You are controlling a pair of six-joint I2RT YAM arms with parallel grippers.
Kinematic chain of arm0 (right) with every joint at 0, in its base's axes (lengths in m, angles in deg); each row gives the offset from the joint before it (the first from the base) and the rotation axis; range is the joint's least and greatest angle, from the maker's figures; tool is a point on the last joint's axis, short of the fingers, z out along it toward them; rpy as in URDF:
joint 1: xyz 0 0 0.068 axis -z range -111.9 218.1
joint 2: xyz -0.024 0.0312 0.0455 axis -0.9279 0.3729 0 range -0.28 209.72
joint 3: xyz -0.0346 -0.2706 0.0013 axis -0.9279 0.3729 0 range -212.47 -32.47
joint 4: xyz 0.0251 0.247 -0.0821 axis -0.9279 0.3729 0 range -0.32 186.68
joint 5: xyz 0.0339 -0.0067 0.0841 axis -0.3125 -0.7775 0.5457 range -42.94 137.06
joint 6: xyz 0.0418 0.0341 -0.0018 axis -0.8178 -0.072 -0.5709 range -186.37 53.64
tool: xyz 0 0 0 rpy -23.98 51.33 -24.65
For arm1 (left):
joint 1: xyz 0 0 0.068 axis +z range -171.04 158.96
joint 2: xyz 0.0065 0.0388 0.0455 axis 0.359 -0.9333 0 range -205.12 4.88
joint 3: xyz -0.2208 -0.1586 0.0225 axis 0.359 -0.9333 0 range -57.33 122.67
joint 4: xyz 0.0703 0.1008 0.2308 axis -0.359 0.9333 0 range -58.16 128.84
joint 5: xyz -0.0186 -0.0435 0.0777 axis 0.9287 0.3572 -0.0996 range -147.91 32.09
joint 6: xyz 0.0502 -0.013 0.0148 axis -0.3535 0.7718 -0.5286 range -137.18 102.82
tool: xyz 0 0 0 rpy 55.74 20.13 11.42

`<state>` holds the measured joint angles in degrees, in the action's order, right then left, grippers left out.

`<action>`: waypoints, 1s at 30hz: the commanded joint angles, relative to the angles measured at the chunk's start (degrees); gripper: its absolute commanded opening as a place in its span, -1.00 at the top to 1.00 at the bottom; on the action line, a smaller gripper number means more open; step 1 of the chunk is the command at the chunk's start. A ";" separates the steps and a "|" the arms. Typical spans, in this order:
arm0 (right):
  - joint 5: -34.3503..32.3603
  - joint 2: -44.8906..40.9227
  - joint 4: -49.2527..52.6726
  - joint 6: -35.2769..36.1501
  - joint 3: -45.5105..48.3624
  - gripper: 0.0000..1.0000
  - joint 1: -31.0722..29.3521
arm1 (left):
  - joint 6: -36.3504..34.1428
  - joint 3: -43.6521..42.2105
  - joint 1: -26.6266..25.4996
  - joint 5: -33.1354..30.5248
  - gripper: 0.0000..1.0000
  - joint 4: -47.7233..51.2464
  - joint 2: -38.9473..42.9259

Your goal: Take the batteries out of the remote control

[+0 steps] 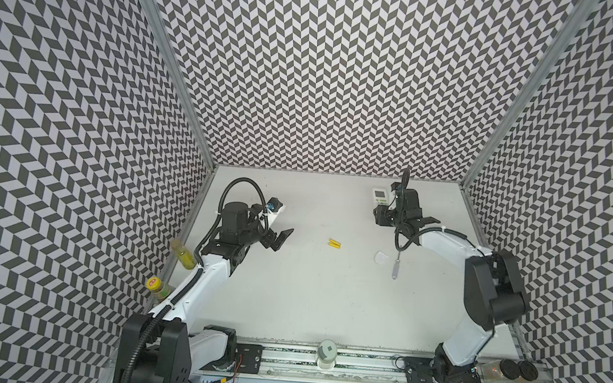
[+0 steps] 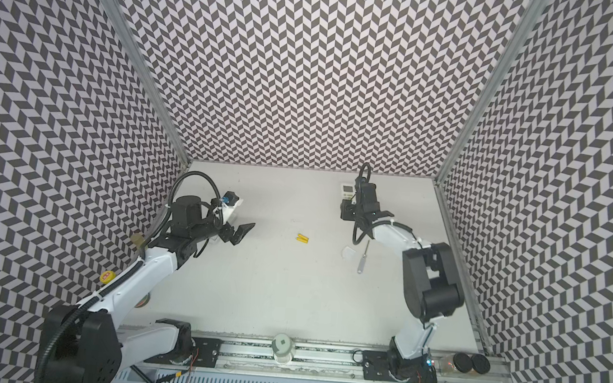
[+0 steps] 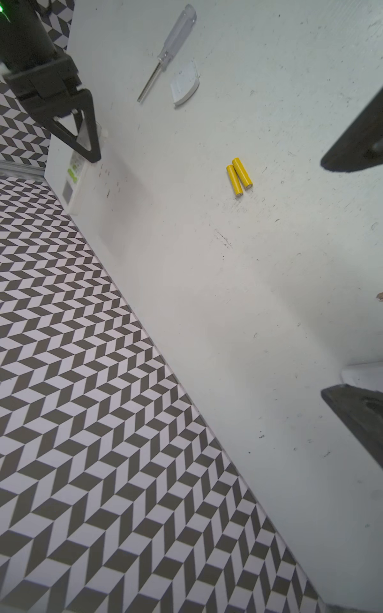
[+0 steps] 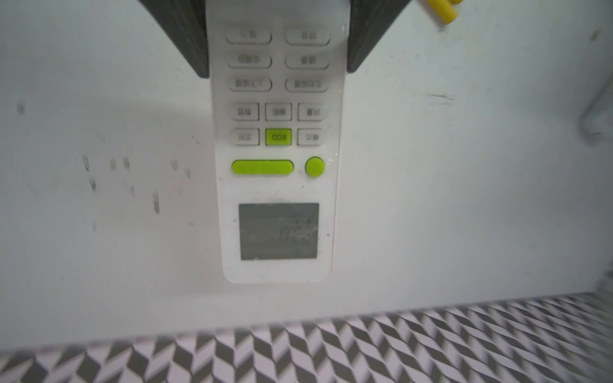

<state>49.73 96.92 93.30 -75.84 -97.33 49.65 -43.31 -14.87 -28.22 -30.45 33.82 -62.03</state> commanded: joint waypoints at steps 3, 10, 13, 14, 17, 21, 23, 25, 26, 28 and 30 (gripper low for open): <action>14.04 -10.14 -16.46 8.69 7.88 0.21 -1.74 | -11.46 4.67 -1.69 1.21 -0.99 0.46 -0.64; 23.72 -15.45 -23.04 19.60 15.21 0.24 -6.20 | -29.19 8.60 -1.79 9.29 -0.99 -0.47 -1.29; 28.67 -15.54 -24.45 22.11 16.79 0.27 -7.04 | -41.03 10.80 -1.10 16.73 -0.99 4.24 -1.37; 30.79 -15.29 -25.00 22.79 17.19 0.27 -7.24 | -45.36 11.58 -0.85 19.12 -0.99 6.32 -1.38; 36.38 -14.47 -25.04 26.09 17.58 0.34 -8.28 | -60.89 14.20 -0.81 23.83 -0.99 15.55 -1.75; 40.26 -13.90 -23.09 30.08 17.57 0.35 -9.70 | -83.69 15.25 -1.21 24.65 -0.96 28.21 -2.04; 42.48 -13.72 -22.13 32.37 17.64 0.35 -10.48 | -93.57 14.85 -1.64 23.45 -0.95 32.77 -1.97; 44.28 -13.28 -21.82 33.73 17.80 0.35 -11.07 | -99.97 14.15 -1.87 22.91 -0.93 35.17 -1.84; 45.09 -13.11 -21.27 34.47 17.84 0.35 -11.44 | -102.31 13.89 -2.03 23.10 -0.91 36.19 -1.73; 46.22 -12.47 -19.64 36.11 17.60 0.35 -12.09 | -105.97 13.87 -2.21 24.74 -0.89 38.22 -1.65; 47.64 -11.70 -17.04 37.96 16.91 0.35 -12.86 | -109.74 13.71 -2.27 26.19 -0.87 40.16 -1.68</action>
<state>92.53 83.85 75.48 -43.05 -79.56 37.76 -130.63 -0.75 -30.08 -7.59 66.61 -63.72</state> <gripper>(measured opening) 0.562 0.938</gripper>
